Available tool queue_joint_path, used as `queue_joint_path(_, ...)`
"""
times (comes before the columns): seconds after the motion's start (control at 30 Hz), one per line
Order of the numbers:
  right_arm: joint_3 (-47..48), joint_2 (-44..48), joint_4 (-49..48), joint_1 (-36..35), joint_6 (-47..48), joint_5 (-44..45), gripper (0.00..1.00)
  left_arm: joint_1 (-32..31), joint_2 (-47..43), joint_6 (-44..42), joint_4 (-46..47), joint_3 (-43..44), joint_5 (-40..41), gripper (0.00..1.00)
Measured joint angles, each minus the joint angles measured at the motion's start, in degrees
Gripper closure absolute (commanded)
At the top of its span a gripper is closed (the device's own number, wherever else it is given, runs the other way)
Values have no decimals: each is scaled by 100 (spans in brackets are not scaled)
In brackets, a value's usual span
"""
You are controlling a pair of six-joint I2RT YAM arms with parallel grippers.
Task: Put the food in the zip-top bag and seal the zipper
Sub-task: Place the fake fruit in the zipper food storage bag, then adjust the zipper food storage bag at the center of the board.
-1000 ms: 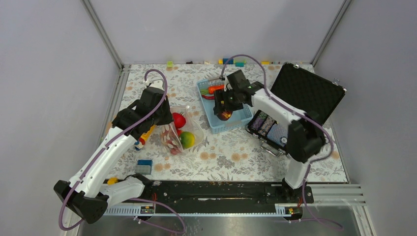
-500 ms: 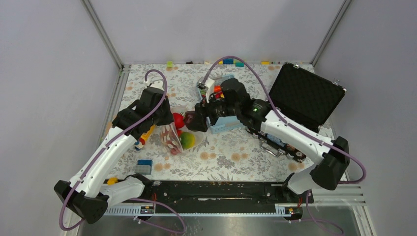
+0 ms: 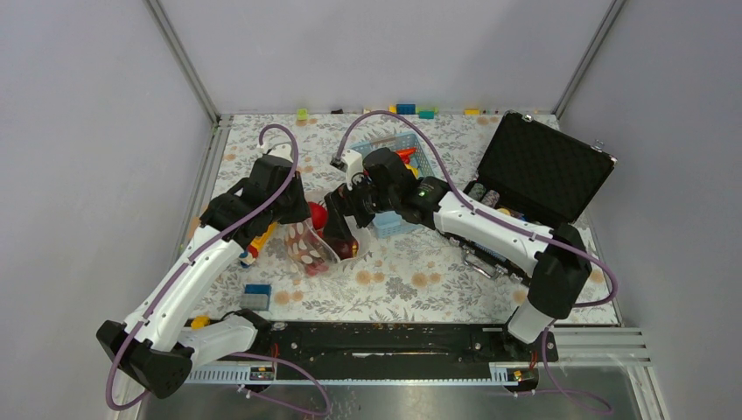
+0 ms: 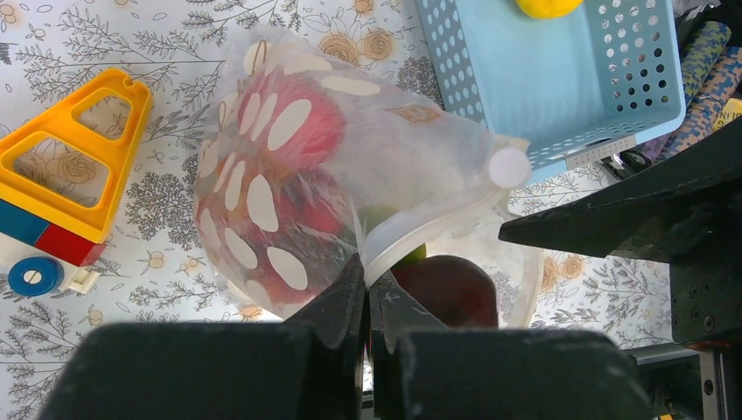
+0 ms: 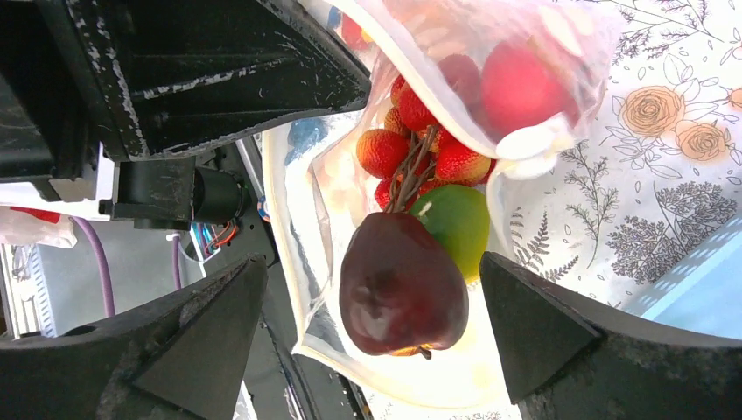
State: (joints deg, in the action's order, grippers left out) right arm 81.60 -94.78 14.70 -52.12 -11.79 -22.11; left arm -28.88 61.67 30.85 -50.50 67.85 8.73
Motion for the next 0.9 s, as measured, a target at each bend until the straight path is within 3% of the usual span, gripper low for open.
queue_joint_path(0.33,24,245,22,-2,24,125,0,11,0,0,0,0,-11,100)
queue_joint_path(0.5,-120,837,37,68,33,977,0,11,0,0,2,0,-11,100)
queue_joint_path(0.7,-192,1110,175,782,-313,1655,0,28,-2,0,2,0,-17,100)
queue_joint_path(0.9,-723,1104,306,1167,-459,1333,2,61,-7,0,0,0,-26,100)
